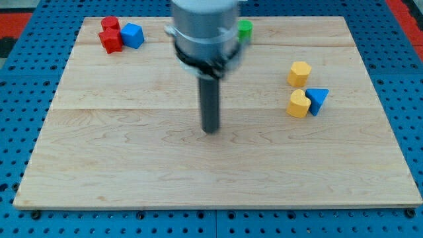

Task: Move the triangle below the green star

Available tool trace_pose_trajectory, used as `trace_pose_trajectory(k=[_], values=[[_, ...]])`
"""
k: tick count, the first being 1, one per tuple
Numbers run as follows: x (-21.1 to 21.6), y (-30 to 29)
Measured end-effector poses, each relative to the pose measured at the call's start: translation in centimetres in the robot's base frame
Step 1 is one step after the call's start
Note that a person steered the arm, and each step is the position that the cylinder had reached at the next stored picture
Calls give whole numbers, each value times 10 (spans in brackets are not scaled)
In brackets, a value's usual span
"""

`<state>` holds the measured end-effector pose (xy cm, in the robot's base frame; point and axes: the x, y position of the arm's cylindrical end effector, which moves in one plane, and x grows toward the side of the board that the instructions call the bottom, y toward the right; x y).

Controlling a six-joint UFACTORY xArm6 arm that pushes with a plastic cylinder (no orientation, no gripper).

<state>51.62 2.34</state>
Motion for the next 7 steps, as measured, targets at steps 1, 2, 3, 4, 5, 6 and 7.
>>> trace_pose_trajectory(k=[1,2,3,4,5,6,7], values=[[39,104],[27,201],[-4,228],[-37,233],[-78,233],[-98,233],[-98,233]])
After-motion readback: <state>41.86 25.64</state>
